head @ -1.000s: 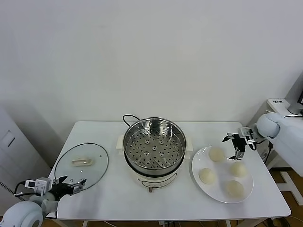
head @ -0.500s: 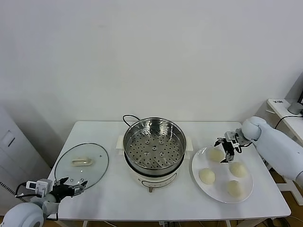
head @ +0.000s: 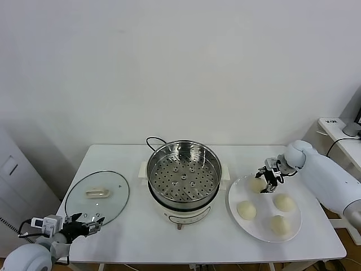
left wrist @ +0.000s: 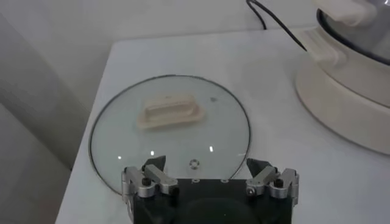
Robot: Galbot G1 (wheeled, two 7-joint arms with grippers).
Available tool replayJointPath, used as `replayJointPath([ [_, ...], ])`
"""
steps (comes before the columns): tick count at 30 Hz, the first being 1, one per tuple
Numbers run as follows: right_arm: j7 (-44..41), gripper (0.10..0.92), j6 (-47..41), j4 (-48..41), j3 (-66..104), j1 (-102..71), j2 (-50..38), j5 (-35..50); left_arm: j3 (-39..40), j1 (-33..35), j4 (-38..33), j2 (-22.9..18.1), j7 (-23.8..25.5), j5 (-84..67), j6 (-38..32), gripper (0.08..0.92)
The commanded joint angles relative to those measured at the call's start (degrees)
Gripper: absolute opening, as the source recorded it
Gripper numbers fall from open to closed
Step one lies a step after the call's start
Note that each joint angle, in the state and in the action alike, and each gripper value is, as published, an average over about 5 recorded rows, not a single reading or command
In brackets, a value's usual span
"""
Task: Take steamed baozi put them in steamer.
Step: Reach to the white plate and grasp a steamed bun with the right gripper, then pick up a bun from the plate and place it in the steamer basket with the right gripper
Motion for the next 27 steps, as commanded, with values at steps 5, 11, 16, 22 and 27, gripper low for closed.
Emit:
replayJointPath([
  [5,-0.4,0.529,0.6,1.7,-1.0,0.9,-0.5,0.5,-0.1,0.3,-0.1,-0.3,-0.1,0.1,0.0,0.823],
  [11,-1.9,0.532,0.4,10.2,-12.2,10.5,-7.4,9.9,-0.1,0.3,-0.6,-0.8,-0.2,0.4,0.3,0.823],
  [16,-6.1,0.534,5.8,14.8,-22.3,24.8,-11.0,20.0,-0.1,0.2,-0.6,-0.7,-0.3,0.5,0.2,0.823],
  [22,-12.2,0.535,17.0,11.2,-27.3,36.8,-5.4,25.8,0.1,0.1,-0.7,-0.6,-0.3,0.5,0.2,0.823],
  [27,-13.9,0.542,25.2,7.1,-26.7,40.5,3.1,25.8,0.2,0.0,-0.8,-0.2,-0.4,0.5,0.2,0.823],
])
